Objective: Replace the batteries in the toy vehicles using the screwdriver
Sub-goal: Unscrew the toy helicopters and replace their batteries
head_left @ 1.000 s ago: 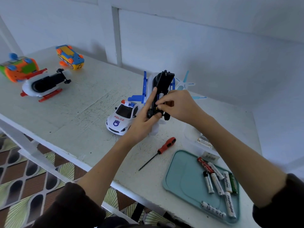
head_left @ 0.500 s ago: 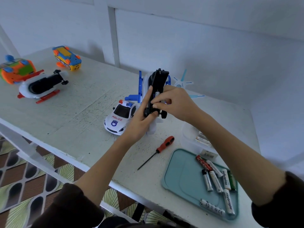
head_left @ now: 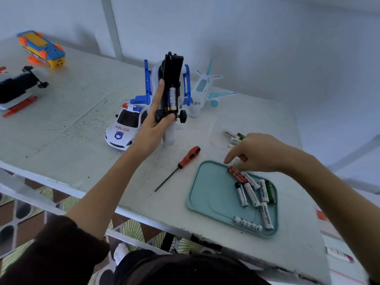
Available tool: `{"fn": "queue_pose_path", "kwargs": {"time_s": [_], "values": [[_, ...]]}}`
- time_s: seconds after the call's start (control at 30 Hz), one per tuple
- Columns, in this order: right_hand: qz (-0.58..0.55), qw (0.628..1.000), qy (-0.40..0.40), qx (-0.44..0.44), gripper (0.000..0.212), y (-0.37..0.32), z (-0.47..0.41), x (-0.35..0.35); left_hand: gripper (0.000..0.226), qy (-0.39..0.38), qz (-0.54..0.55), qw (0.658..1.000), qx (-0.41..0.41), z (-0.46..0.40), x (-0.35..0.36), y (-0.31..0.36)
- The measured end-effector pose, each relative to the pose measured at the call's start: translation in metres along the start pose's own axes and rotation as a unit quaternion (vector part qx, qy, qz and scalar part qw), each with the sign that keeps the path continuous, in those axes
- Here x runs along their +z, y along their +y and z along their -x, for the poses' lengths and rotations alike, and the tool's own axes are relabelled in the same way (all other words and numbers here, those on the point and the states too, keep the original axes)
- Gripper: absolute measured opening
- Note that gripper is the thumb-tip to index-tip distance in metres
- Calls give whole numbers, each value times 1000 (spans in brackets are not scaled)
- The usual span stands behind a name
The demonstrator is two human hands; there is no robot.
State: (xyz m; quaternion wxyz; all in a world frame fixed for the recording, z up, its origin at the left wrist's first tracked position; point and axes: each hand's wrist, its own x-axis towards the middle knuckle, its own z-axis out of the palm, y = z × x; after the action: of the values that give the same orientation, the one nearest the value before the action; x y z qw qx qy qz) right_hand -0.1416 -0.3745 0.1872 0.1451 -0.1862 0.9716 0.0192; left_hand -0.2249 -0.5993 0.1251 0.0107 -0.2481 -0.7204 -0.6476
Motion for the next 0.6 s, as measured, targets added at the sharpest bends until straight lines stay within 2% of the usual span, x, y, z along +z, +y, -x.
{"fn": "queue_pose_path", "kwargs": {"time_s": [0.33, 0.47, 0.6], "values": [[84, 995, -55, 15, 52, 0, 12, 18, 68, 8, -7, 1000, -10, 1, 2, 0], [103, 993, -63, 15, 45, -2, 8, 20, 68, 7, -6, 1000, -13, 1, 3, 1], [100, 995, -26, 4, 30, -3, 8, 23, 68, 11, 0, 1000, -12, 2, 2, 2]]}}
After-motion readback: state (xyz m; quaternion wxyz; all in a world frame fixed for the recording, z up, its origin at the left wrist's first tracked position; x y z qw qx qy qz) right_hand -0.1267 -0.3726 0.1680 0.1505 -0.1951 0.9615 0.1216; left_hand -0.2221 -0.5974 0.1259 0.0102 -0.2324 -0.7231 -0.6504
